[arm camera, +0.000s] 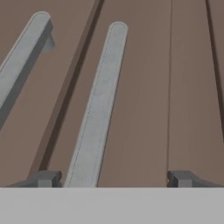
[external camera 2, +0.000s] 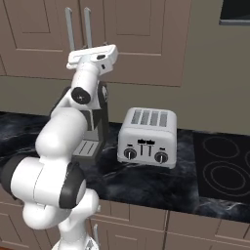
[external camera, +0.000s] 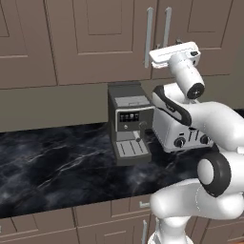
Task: The dining table condiment station is running low on mayonnaise. Refill the condiment station by opening the cabinet and taking the mayonnaise from the cabinet and placing it on the dining table.
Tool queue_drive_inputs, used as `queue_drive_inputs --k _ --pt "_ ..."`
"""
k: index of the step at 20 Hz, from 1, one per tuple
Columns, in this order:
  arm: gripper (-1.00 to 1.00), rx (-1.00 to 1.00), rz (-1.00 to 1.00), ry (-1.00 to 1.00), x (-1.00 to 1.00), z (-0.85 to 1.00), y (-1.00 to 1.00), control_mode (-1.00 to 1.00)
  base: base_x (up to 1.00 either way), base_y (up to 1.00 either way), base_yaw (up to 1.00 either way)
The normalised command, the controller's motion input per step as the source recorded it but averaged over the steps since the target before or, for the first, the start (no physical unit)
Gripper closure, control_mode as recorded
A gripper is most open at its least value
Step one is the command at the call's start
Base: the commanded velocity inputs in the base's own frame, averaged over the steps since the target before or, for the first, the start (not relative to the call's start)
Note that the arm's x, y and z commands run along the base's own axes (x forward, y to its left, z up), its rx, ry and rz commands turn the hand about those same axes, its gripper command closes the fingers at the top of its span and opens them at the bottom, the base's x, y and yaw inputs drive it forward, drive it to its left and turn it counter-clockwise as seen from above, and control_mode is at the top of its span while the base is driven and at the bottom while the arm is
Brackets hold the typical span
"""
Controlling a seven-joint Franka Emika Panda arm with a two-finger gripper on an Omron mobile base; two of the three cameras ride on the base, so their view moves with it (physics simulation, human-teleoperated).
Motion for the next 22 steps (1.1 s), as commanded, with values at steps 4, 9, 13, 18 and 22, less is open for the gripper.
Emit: queue_drive_inputs --k 4,9,13,18,22 --pt "1.00 0.00 0.00 0.00 0.11 0.00 0.29 -1.00 0.00 0.00 0.00" --pt "1.00 0.00 0.00 0.00 0.00 0.00 0.30 -1.00 0.00 0.00 0.00" --pt "1.00 0.00 0.00 0.00 0.00 0.00 0.18 -1.00 0.00 0.00 0.00" --pt "1.00 0.00 0.00 0.01 0.00 0.00 0.00 -1.00 0.00 0.00 0.00" --pt "1.00 0.00 0.00 0.01 -0.32 0.00 -0.13 -1.00 0.00 0.00 0.00"
